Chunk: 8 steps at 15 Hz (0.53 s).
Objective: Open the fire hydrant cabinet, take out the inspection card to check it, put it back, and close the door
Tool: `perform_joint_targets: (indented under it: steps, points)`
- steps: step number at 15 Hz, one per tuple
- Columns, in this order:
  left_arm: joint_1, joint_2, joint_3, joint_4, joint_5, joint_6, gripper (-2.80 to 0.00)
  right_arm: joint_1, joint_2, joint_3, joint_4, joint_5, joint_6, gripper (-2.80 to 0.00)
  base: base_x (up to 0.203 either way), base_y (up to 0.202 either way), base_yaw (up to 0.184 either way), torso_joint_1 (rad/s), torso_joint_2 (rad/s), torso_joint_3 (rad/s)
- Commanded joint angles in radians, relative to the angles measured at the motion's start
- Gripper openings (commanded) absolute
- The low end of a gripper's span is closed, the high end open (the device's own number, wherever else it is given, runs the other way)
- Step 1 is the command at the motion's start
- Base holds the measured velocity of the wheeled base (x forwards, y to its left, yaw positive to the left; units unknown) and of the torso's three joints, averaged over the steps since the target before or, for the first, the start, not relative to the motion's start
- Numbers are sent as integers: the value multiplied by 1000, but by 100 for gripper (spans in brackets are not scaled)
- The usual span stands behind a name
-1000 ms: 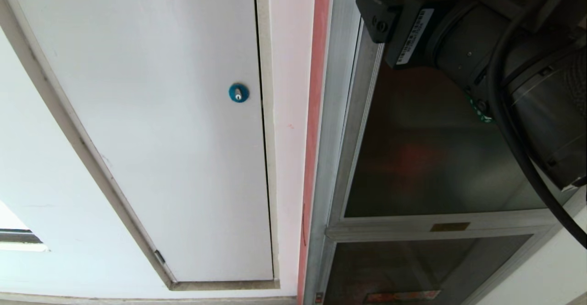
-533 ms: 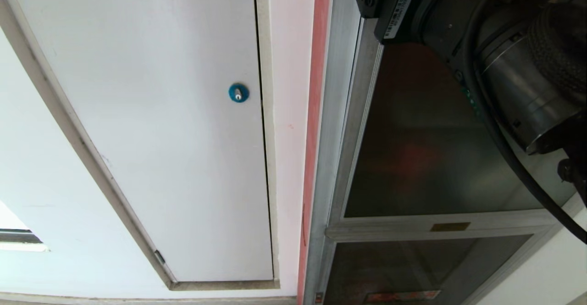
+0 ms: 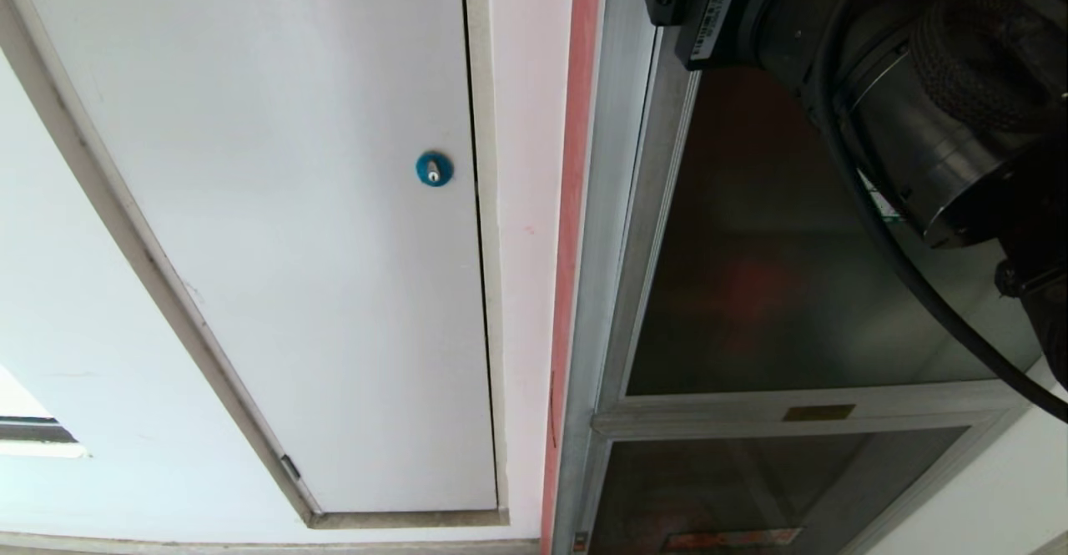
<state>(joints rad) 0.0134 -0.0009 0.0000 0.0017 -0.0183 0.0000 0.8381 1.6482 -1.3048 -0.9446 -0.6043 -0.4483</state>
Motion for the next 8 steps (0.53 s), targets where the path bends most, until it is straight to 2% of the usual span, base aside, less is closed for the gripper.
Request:
perform_joint_targets:
  steps: [1,6,7,8]
  points:
    - [0,1,0,0,0,0,-280,-2,4,-13,0,-3,-3,0,0,0,0,0,0,0]
    - [0,1,0,0,0,0,-280,-5,15,-40,6,-3,-3,0,0,0,0,0,0,0]
    - [0,1,0,2,0,0,-280,-5,15,-41,7,-3,-3,-280,0,0,0,0,0,0]
    - [0,1,0,0,0,0,-280,-5,18,-42,7,-3,-3,-280,0,0,0,0,0,0]
